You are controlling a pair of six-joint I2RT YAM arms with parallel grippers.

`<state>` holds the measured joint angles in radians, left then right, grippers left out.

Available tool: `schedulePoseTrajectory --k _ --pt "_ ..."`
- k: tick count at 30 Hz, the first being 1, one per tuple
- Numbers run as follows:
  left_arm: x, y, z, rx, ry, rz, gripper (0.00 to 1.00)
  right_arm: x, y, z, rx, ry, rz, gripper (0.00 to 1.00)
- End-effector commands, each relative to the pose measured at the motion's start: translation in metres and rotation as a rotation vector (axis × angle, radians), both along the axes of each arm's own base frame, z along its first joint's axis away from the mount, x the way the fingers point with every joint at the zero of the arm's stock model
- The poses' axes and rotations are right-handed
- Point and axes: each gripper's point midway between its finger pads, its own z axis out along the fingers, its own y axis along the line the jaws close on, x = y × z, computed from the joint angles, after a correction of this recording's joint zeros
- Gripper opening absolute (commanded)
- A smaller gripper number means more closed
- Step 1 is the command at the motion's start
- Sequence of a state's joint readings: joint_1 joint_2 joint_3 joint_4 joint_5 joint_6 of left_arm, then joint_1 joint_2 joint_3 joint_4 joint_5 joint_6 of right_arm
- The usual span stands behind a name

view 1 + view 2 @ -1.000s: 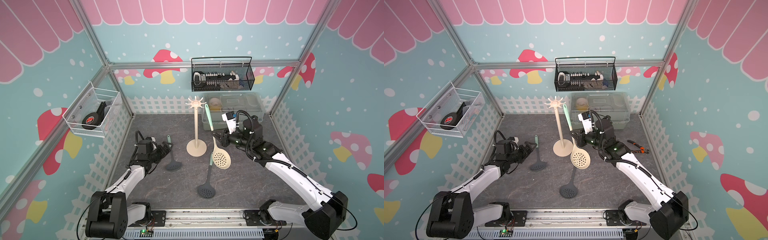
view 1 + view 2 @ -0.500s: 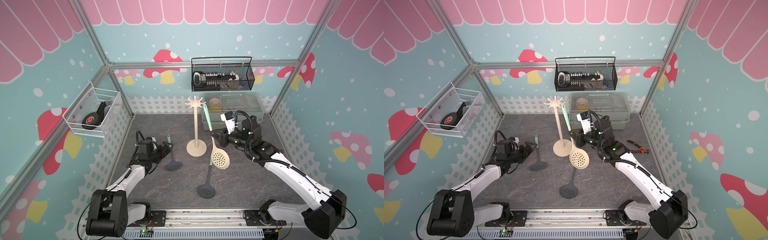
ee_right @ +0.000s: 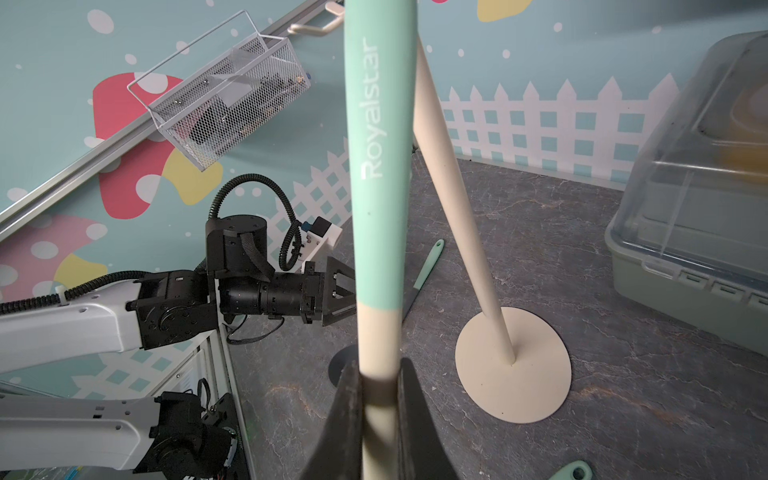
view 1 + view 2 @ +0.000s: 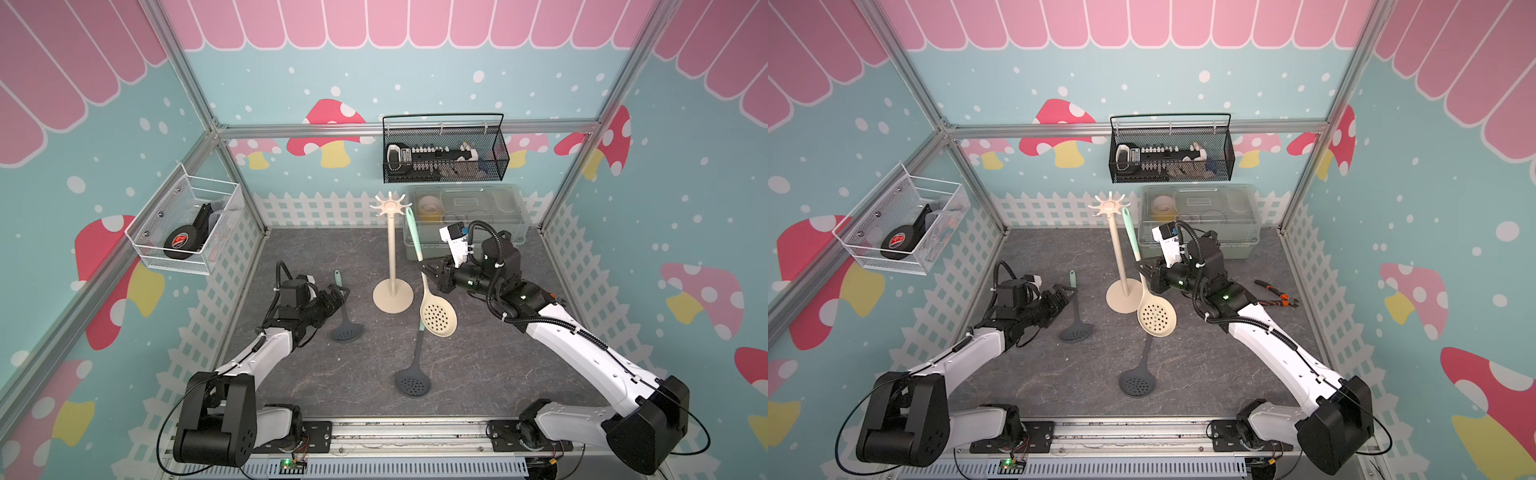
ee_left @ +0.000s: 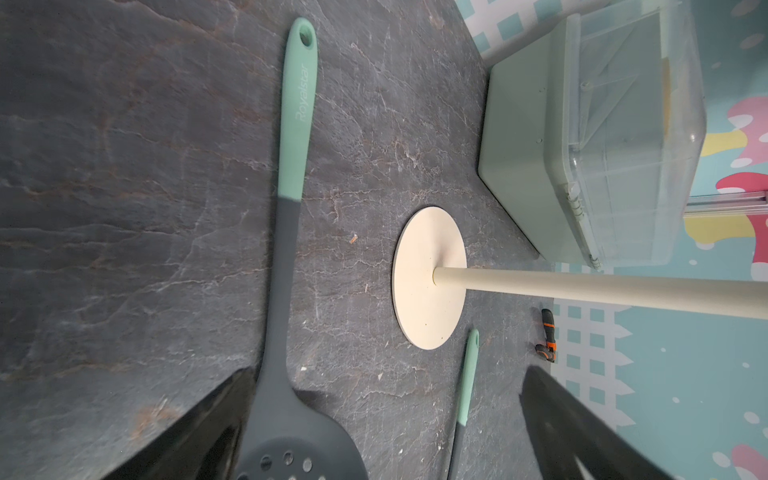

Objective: Hang the skimmer on the kitchen utensil rack
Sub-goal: Hang the skimmer on the rack.

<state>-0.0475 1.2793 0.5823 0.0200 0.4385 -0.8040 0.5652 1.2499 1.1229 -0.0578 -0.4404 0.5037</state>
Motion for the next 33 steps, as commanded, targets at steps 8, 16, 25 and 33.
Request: schedulePoseTrajectory --k 8,16,25,33 --pt "0.002 -0.005 0.005 0.001 -0.019 -0.025 0.99 0.000 0.013 -0.012 0.009 0.040 0.044 0.00" --pt "0.000 -0.010 0.007 0.013 -0.025 -0.048 0.99 0.015 0.023 -0.027 -0.043 0.079 0.054 0.00" --pt "-0.003 -0.018 0.013 0.028 -0.041 -0.079 0.99 0.029 0.033 -0.044 -0.067 0.094 0.065 0.00" --pt "-0.002 -0.025 0.021 0.025 -0.061 -0.100 0.99 0.036 0.033 -0.041 -0.073 0.086 0.045 0.22"
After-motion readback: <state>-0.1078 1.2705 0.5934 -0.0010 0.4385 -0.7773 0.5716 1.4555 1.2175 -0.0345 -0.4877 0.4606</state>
